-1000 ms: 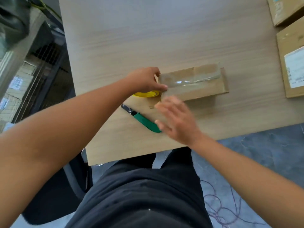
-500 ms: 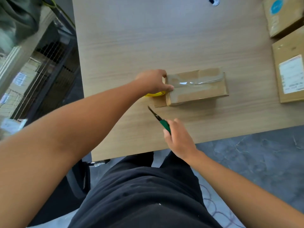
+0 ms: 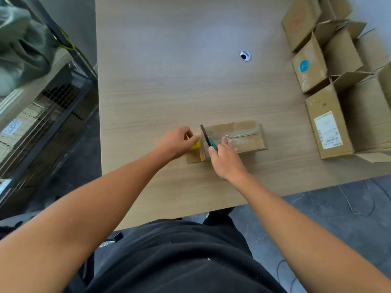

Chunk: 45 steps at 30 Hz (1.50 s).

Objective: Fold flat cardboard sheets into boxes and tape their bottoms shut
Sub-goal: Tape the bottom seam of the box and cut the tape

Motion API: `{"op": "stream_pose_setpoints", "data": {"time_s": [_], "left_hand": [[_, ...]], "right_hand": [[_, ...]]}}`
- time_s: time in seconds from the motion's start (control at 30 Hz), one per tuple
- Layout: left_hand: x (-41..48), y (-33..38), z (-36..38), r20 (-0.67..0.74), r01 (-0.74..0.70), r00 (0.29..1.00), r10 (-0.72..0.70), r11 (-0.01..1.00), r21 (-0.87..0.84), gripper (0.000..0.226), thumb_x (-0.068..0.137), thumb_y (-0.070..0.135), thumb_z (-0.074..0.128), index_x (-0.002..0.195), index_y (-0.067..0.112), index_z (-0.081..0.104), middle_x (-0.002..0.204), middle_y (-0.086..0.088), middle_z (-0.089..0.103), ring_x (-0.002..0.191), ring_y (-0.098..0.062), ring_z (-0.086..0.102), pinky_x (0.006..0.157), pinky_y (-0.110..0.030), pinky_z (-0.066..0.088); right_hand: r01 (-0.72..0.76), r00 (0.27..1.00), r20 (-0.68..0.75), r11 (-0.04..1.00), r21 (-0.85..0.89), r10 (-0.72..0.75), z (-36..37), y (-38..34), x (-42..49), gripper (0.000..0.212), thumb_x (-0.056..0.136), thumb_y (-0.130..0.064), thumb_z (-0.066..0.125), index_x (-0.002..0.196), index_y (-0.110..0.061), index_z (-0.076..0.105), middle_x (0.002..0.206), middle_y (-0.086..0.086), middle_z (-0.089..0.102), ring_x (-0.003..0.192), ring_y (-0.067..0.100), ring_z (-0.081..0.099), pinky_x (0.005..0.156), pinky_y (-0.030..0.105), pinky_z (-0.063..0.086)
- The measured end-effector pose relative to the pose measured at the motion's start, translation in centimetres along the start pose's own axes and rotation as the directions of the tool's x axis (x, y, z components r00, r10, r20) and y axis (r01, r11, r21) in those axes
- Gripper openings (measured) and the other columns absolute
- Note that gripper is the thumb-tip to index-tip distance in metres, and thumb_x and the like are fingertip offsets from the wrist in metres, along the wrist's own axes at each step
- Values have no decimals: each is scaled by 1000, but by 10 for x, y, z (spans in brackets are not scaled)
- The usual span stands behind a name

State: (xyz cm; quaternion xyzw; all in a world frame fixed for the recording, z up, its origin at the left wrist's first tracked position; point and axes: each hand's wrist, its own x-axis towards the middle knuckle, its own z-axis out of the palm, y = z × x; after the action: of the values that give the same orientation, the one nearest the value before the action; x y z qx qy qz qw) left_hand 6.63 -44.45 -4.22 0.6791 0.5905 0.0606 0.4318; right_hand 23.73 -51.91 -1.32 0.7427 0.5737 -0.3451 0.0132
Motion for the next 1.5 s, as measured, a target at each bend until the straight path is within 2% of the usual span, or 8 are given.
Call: {"op": "stream_pose_setpoints", "data": {"time_s": [0.1,0.33,0.6,0.77,0.87,1.17,1.33,1.5], "left_hand": [[-18,-16,-7,35,-35,998,42,981,-190,28,91,45,63,108,22,62,75,-3,66,68,-23,68,69,-47,59],[-21,-23,-18,95,32,993,-66,944,327,29,89,54,62,106,31,69,114,-2,68,106,-25,61,83,-34,50],[-34,-12,-19,56,-103,994,89,927,361,15,92,46,63,91,31,67,111,8,58,95,-17,58,76,-33,48],[-26,-23,-62,-10,-40,999,41,997,69,12,78,39,59,76,28,62,119,3,71,100,-22,66,77,-32,53],[-3,-11,-77,179,-38,983,39,999,-11,13,84,24,59,91,17,68,141,16,56,82,-11,66,51,-21,42],[2,-6,-30,367,42,927,72,955,-294,25,67,19,42,77,9,62,92,-17,68,61,-21,56,34,-21,35],[-19,-20,-9,371,109,929,8,949,-295,26,68,21,43,70,19,68,118,-31,64,100,-52,62,34,-22,35],[-43,-9,6,367,96,930,23,948,-303,25,73,23,43,73,14,67,116,-26,66,85,-24,67,34,-24,37]], "right_hand": [[-10,996,83,1000,4,9,-9,-6,3,58,108,-36,26,146,3,44,166,21,9,155,34,2,124,55,5],[34,943,332,986,-165,23,-19,-15,4,36,103,-31,28,89,-12,56,166,22,-6,152,41,-13,119,65,2],[48,954,290,921,-387,73,4,-18,-3,58,105,-37,31,143,4,46,157,19,-38,144,39,-37,120,61,-11],[177,960,213,983,36,-181,-1,16,-13,36,104,-39,43,85,-21,68,167,5,-20,149,18,-30,121,51,-17],[185,982,-9,937,296,-191,4,23,-19,39,102,-39,53,136,-21,57,167,-8,3,149,2,-15,124,43,-11],[103,767,-638,995,19,-67,66,4,9,57,81,-50,77,105,0,67,129,15,54,132,31,43,115,57,29],[170,788,-600,985,-1,-137,71,32,1,61,74,-37,84,114,1,60,134,16,52,135,34,42,111,47,41],[370,905,-287,914,169,-313,26,79,6,52,77,-35,86,105,-2,56,150,3,44,150,18,28,117,39,35]]}}
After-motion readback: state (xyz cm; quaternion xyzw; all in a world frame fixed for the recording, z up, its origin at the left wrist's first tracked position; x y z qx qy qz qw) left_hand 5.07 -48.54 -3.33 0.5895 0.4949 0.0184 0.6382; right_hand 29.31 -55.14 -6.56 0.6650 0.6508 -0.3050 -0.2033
